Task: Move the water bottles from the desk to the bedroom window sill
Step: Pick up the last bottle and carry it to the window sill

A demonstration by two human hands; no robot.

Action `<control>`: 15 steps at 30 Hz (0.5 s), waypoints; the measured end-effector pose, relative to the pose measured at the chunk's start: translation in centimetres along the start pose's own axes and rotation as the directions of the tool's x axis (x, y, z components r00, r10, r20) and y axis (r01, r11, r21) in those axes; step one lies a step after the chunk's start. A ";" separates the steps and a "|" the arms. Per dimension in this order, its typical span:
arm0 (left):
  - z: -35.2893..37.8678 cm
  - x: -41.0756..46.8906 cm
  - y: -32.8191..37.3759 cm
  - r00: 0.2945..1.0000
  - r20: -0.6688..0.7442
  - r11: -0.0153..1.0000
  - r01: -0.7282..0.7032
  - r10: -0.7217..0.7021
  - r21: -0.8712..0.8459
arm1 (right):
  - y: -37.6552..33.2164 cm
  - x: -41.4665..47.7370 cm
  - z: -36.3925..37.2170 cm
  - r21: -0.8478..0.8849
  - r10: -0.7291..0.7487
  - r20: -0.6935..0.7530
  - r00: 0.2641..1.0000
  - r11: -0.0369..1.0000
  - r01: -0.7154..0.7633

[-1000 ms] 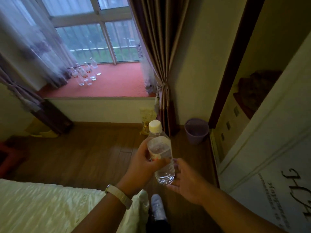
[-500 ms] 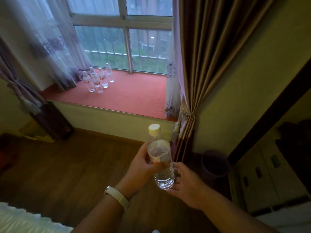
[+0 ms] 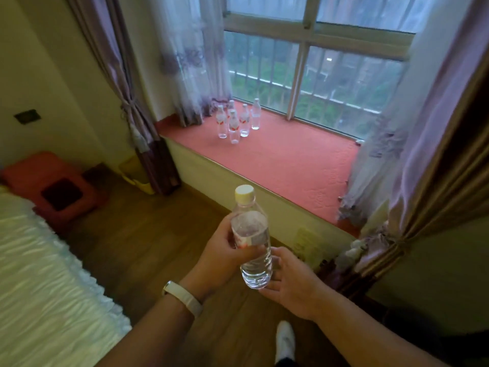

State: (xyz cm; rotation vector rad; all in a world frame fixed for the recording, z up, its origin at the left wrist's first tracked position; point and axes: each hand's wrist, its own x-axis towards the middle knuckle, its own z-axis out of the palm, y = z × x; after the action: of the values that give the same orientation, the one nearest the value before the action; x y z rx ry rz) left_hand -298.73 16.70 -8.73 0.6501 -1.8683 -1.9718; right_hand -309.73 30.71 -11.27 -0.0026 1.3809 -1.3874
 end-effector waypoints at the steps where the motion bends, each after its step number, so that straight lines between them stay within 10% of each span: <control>1: -1.0 0.8 -0.2 0.999 -0.042 1.000 0.012 -0.012 0.003 | -0.7 1.4 0.7 -0.034 0.014 0.030 0.999 0.999 -0.013; 15: -10.5 17.2 1.0 0.902 -0.425 0.992 0.106 -0.069 0.063 | -14.3 22.2 8.0 -0.284 0.243 0.288 0.926 0.945 -0.159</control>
State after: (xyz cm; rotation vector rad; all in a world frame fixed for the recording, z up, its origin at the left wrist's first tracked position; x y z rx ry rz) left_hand -307.41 -1.48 -9.53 1.1063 -1.6800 -1.6374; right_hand -322.25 6.24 -13.39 -0.2404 1.2374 -0.9781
